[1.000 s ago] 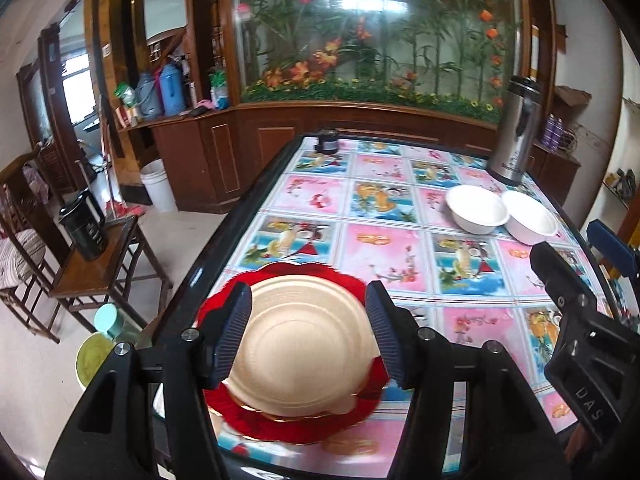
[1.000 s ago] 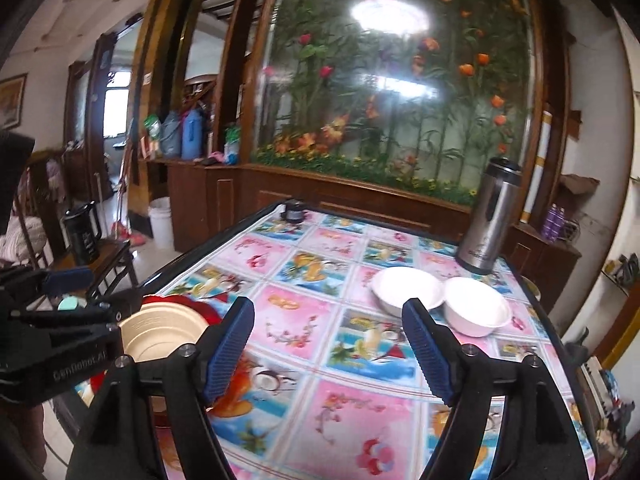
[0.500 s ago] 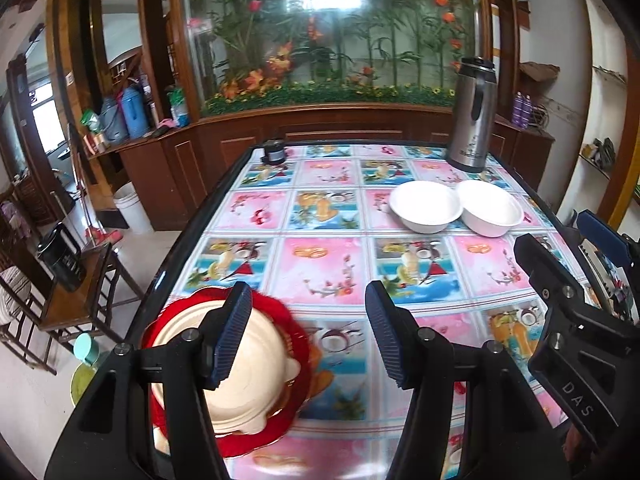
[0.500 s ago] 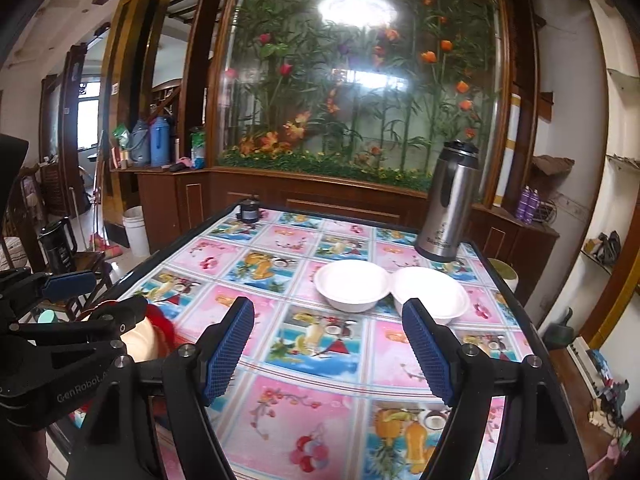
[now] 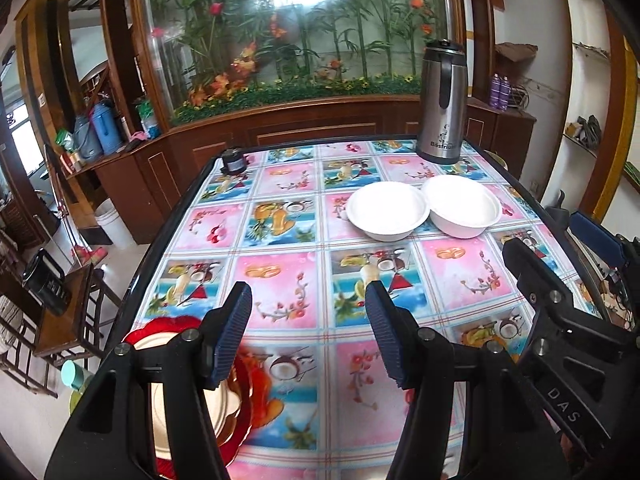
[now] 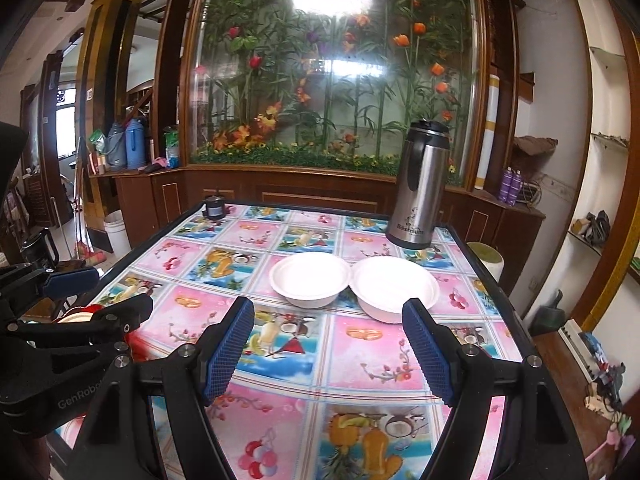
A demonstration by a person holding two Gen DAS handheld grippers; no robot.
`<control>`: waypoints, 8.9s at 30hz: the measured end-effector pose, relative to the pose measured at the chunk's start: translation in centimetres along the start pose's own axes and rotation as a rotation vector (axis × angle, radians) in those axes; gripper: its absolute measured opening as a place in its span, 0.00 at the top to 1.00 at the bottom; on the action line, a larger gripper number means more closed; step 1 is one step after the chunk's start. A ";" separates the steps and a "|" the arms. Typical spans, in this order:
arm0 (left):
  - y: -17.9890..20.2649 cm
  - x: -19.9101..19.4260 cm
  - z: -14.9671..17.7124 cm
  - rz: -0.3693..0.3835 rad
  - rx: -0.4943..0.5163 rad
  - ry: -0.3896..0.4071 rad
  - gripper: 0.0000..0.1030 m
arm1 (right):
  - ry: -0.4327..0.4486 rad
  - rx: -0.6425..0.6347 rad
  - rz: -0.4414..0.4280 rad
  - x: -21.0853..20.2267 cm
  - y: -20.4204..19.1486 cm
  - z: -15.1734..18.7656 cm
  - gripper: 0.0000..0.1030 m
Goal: Organize plates and bowls
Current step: 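Move the right tool toward the two white foam bowls, then grasp the smaller white foam bowl by its rim with the right tool, then carry the white foam bowl with the right tool toward the stack, then lower the held white foam plates onto the red stack and open both tools, then move both tools toward the last white foam bowl on the table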
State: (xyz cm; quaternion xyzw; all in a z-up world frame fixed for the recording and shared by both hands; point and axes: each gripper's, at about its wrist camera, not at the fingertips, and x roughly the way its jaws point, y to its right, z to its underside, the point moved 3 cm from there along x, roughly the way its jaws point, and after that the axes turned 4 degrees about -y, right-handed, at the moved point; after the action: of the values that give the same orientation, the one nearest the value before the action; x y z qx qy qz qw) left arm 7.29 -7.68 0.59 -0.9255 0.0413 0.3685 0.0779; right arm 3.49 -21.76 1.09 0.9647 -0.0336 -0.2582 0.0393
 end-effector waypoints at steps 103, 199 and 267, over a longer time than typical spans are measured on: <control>1.8 22.4 -9.0 0.223 -0.006 -0.425 0.81 | -0.303 0.394 -0.236 21.2 1.8 -1.2 0.86; -24.3 -0.7 10.4 -0.156 -0.207 -0.064 0.79 | -0.166 -0.262 -0.267 2.3 -27.3 5.0 0.51; -3.9 -11.6 2.3 -0.039 0.019 0.179 0.34 | 0.005 0.438 -0.066 -1.8 15.6 -0.5 0.28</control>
State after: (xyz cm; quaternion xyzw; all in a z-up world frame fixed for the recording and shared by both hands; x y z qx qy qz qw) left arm -2.12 -3.22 7.35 -0.9545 0.0336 0.2825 0.0896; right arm 1.45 -37.07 3.88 0.9514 -0.0574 -0.2437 -0.1795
